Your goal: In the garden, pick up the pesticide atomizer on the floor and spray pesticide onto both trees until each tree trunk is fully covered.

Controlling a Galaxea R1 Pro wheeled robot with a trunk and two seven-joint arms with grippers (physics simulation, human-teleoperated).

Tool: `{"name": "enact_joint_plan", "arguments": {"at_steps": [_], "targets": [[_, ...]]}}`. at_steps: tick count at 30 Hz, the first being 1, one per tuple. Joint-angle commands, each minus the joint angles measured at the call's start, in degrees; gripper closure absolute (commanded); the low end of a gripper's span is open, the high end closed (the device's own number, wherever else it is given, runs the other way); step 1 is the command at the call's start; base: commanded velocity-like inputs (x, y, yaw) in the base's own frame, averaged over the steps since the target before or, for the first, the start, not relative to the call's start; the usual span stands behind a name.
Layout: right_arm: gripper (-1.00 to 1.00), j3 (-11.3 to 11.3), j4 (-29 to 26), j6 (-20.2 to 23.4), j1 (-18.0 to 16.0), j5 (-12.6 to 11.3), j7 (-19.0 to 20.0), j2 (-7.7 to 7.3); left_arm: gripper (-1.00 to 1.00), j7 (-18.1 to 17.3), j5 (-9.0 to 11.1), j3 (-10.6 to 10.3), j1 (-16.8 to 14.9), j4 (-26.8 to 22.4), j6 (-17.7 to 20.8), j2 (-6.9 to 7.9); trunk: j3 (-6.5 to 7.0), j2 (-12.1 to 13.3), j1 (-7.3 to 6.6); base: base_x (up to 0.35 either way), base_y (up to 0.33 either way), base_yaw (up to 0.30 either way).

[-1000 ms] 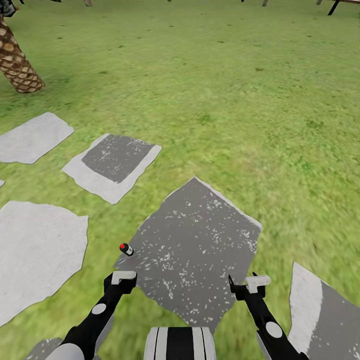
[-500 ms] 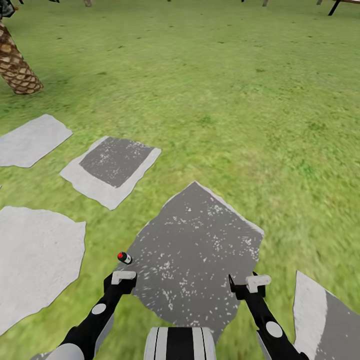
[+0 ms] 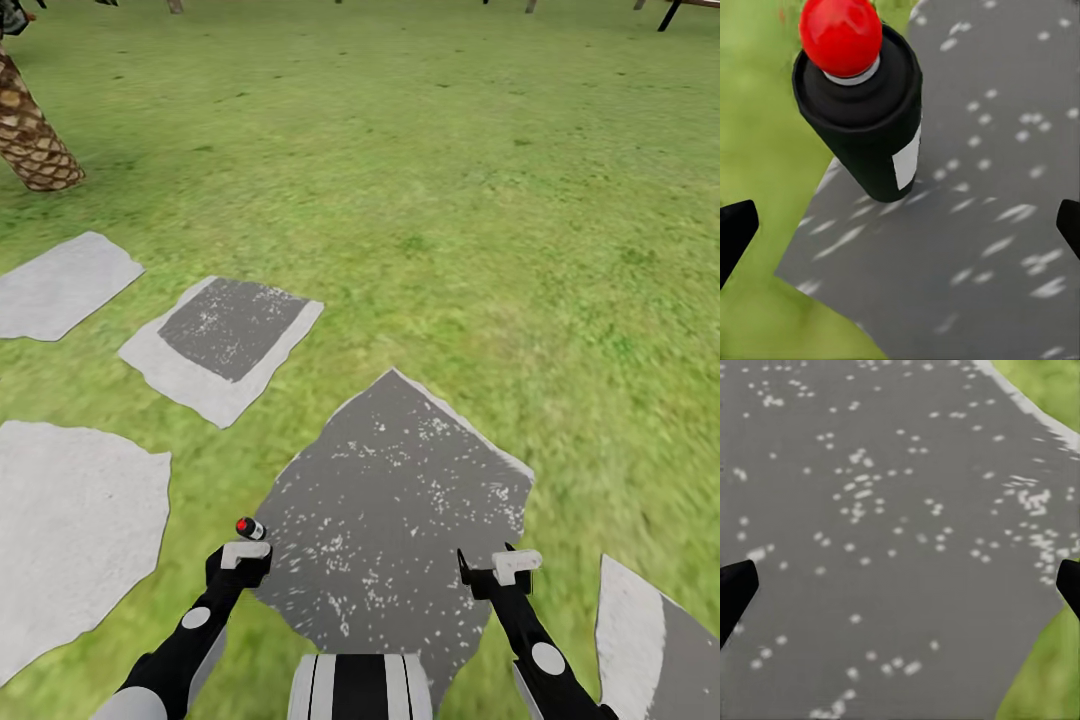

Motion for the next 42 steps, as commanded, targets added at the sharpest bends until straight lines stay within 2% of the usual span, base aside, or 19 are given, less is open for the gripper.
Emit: {"name": "enact_joint_plan", "arguments": {"at_steps": [1,28,42], "targets": [[-1.00,-0.1,0.0,-0.1,0.0,0.6,0.0,0.02,-1.00,0.0,-0.5,0.2,0.0,0.1,-0.2,-0.02,-0.03,0.0,0.01,0.184,0.166,0.000],[-1.00,-0.1,0.0,-0.1,0.0,0.6,0.0,0.02,-1.00,0.0,-0.5,0.3,0.0,0.1,-0.2,-0.12,-0.03,0.0,0.01,0.053,0.017,0.000],[-1.00,-0.1,0.0,-0.1,0.0,0.6,0.0,0.02,-1.00,0.0,-0.5,0.3,0.0,0.1,-0.2,-0.12,0.63,0.0,0.01,0.000,0.000,0.000]]}}
